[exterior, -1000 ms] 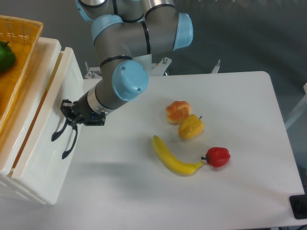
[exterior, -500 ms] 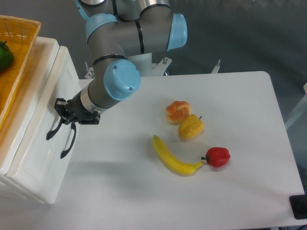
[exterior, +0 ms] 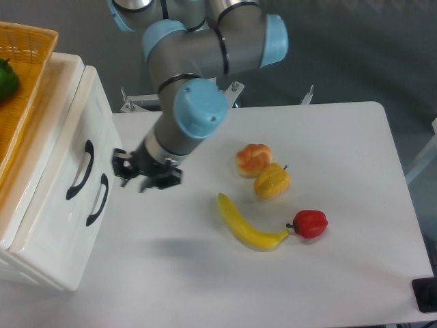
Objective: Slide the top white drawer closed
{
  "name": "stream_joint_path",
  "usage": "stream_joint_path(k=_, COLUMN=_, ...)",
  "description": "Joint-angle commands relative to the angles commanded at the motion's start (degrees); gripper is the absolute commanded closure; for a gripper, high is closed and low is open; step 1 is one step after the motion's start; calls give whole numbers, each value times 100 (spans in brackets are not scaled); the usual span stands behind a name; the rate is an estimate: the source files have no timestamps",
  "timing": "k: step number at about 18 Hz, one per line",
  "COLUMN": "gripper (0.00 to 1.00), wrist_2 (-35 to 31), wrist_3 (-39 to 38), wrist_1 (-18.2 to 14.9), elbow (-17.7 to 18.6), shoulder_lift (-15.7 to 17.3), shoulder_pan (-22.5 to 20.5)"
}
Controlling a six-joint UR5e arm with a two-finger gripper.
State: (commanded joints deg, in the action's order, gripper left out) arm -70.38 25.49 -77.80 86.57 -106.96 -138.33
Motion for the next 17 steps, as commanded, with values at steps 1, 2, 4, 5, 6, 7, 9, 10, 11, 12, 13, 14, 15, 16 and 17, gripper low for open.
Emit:
stream_joint_path(k=1, gripper=0, wrist_2=-141, wrist_3=9, wrist_1=193, elbow=0, shoulder_lift=-17, shoulder_pan=-97)
stream_joint_path(k=2, gripper=0, wrist_2=-325, wrist_3=96, wrist_1=430, elbow=-9, shoulder_lift=-52, shoulder_pan=-159)
stream_joint_path(k=4, gripper=0, wrist_2=-1061, wrist_3=525, wrist_1=765, elbow=-18, shoulder_lift=-219, shoulder_pan=-238)
stream_joint_path(k=5, gripper=0, wrist_2=-1474, wrist_3=832, wrist_1=897, elbow=-18, shoulder_lift=-315, shoulder_pan=-256)
stream_joint_path(k=6, gripper=0, wrist_2=-1826, wrist_3=1113, wrist_1=1002, elbow=-18, shoulder_lift=-430, shoulder_pan=-265)
stream_joint_path(k=7, gripper=0, wrist_2=-2056, wrist_3=1430, wrist_1=1082, elbow=-18, shoulder_lift=-552, shoulder_pan=-343)
stream_joint_path(k=9, gripper=0, wrist_2=-2164, wrist_3=2150, wrist_1=1222, elbow=-26, shoulder_lift=-702, shoulder_pan=-528)
stream_joint_path(k=10, gripper=0, wrist_2=-2181, wrist_3=2528, wrist_1=1284, elbow=-26, shoulder_lift=-755, shoulder_pan=-598)
stream_joint_path(k=11, gripper=0, wrist_2=-2216, wrist_3=2879, wrist_1=1293, elbow=-26, shoulder_lift=-782, shoulder_pan=-677)
stream_joint_path(k=12, gripper=0, wrist_2=-2234, wrist_3=3187, wrist_1=1294, elbow=-26, shoulder_lift=-791, shoulder_pan=-782)
stream_joint_path(k=13, gripper=0, wrist_2=-2234, wrist_3=3478, wrist_1=1294, elbow=-26, shoulder_lift=-808, shoulder_pan=-905)
stream_joint_path(k=14, gripper=0, wrist_2=-2234, wrist_3=3776, wrist_1=1285, elbow=-26, shoulder_lift=-817, shoulder_pan=-1002)
stream_joint_path(k=15, gripper=0, wrist_2=-2234, wrist_3=4093, wrist_1=1285, elbow=-26, shoulder_lift=-809, shoulder_pan=-1090)
stream_joint_path(k=16, gripper=0, wrist_2=-2234, wrist_3=4400, wrist_1=1276, elbow=-26, shoulder_lift=-782, shoulder_pan=-1178)
stream_joint_path(k=17, gripper=0, wrist_2=-2234, wrist_3=4638, wrist_1=1276, elbow=-26, shoulder_lift=-765, shoulder_pan=-1222)
